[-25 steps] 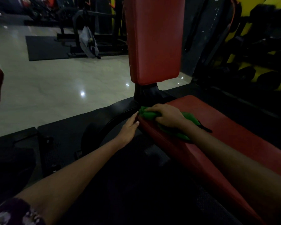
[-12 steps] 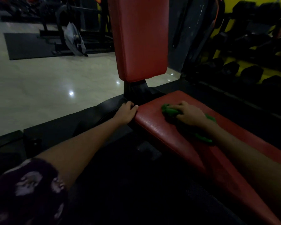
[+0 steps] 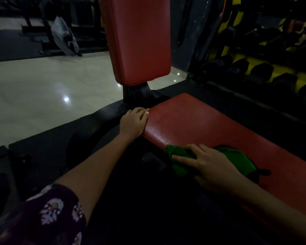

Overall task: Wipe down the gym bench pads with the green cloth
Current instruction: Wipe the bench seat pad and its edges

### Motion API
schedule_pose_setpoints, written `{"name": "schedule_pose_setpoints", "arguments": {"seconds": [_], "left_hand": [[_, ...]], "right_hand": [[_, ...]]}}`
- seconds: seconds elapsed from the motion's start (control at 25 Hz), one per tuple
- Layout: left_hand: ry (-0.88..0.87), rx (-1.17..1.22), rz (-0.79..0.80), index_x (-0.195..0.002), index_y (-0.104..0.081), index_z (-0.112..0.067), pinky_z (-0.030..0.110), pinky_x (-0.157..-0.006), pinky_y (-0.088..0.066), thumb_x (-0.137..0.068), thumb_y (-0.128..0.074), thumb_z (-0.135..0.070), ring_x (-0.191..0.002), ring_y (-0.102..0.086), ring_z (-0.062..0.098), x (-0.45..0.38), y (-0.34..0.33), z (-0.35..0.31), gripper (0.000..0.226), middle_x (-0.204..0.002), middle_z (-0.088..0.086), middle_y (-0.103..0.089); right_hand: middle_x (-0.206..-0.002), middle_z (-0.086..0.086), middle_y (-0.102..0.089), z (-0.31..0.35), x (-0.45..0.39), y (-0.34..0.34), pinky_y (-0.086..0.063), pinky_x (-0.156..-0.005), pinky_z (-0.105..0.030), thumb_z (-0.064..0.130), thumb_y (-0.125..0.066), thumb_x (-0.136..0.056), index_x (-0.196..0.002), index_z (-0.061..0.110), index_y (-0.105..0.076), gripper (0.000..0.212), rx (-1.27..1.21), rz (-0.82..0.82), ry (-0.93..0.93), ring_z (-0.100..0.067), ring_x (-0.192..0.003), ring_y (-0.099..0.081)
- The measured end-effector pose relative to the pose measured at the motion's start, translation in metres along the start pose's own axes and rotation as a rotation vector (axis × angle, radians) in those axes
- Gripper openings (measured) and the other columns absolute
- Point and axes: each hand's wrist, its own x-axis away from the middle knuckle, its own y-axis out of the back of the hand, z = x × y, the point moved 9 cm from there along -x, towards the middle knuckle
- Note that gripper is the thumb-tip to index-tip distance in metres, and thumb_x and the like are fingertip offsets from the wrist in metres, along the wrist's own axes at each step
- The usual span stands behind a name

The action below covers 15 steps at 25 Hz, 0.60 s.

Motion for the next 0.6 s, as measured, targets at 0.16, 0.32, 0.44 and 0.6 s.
{"name": "schedule_pose_setpoints", "arguments": {"seconds": [0.16,0.32,0.44,0.6], "left_hand": [[-0.019,-0.049,0.043,-0.131,-0.053,-0.028,0.030,-0.088,-0.037,-0.093,-0.031,-0.046,-0.116,-0.051,0.021,0.000,-0.001,0.001,0.048,-0.133,-0.003,-0.053],[0.022,-0.170,0.159,-0.138,-0.043,-0.026,0.045,-0.099,-0.036,-0.100,-0.032,-0.035,-0.124,-0.041,0.032,0.002,-0.004,-0.003,0.040,-0.141,0.009,-0.041],[0.025,-0.229,0.104,-0.136,-0.043,-0.010,0.050,-0.102,-0.029,-0.101,-0.034,-0.030,-0.128,-0.036,0.035,0.019,0.006,-0.017,0.041,-0.144,0.015,-0.035],[-0.050,-0.148,0.089,-0.132,-0.043,-0.005,0.052,-0.110,-0.018,-0.099,-0.040,-0.035,-0.135,-0.032,0.030,0.040,0.005,-0.036,0.045,-0.146,0.016,-0.034]], "right_hand": [[-0.131,-0.001,-0.039,-0.001,-0.052,-0.003,-0.042,-0.075,-0.029,0.035,-0.050,-0.089,-0.142,0.042,-0.029,0.058,-0.085,0.050,-0.151,-0.020,-0.107,-0.048],[-0.126,-0.004,-0.042,0.002,-0.068,0.002,-0.035,-0.072,-0.030,0.033,-0.051,-0.090,-0.143,0.041,-0.030,0.057,-0.071,0.026,-0.212,-0.024,-0.107,-0.047],[-0.128,-0.007,-0.040,0.006,-0.016,0.004,-0.040,-0.077,-0.033,0.032,-0.053,-0.090,-0.145,0.038,-0.028,0.060,-0.040,0.110,-0.196,-0.026,-0.107,-0.046],[-0.103,-0.011,-0.062,-0.006,0.105,0.015,-0.047,-0.049,-0.031,0.029,-0.087,-0.054,-0.125,0.029,-0.057,0.077,0.041,-0.022,-0.186,-0.024,-0.069,-0.057]]}}
